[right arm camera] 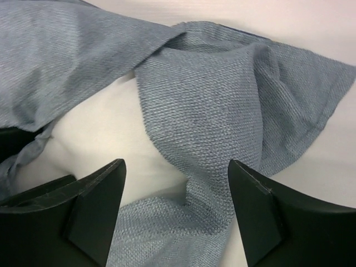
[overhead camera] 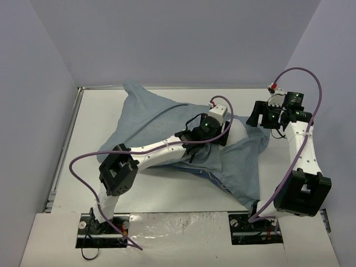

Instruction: Remove the pillowcase from the pillow

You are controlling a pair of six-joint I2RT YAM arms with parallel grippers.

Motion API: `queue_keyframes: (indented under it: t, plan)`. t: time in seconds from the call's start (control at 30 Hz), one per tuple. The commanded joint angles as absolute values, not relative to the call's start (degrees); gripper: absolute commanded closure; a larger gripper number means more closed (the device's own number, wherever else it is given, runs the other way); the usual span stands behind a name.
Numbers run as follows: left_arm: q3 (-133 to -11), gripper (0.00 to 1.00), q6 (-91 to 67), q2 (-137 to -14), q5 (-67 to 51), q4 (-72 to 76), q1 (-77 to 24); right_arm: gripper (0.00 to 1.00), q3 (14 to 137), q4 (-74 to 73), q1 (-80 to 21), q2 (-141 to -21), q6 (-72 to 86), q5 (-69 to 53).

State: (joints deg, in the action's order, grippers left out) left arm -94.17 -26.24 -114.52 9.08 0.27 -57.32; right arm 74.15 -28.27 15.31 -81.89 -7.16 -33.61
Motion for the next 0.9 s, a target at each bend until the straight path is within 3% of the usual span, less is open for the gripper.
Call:
queue_keyframes:
  t: [0.0, 0.33, 0.43, 0.47, 0.57, 0.67, 0.87]
  plan:
    - [-91.14, 0.31, -29.88, -113.47, 10.98, -6.86, -57.57, 0.30, 70.76, -24.35, 13.89, -81.12, -0.79, -24.00]
    - [-87.11, 0.32, -32.60, -111.62, 14.14, -7.03, -56.52, 0.36, 66.01, -30.58, 13.45, -80.77, -19.41, -38.93]
    - [-84.83, 0.35, -34.01, -110.92, 15.46, -7.03, -56.08, 0.47, 64.25, -30.06, 13.45, -83.83, -21.44, -38.06]
    - [-84.12, 0.36, -34.71, -110.31, 15.82, -7.03, -55.73, 0.60, 63.99, -29.36, 13.45, -85.15, -21.71, -37.97]
    - [-80.52, 0.42, -36.20, -108.38, 17.22, -7.03, -55.11, 0.79, 65.21, -28.48, 13.62, -90.34, -21.71, -38.40]
    - [-75.51, 0.46, -37.79, -105.13, 19.15, -6.94, -54.76, 0.89, 67.41, -26.99, 12.58, -92.98, -21.97, -41.21]
    - [-65.75, 0.48, -41.48, -96.88, 21.88, -5.27, -53.53, 0.98, 73.64, -25.14, 7.56, -96.50, -22.68, -43.68]
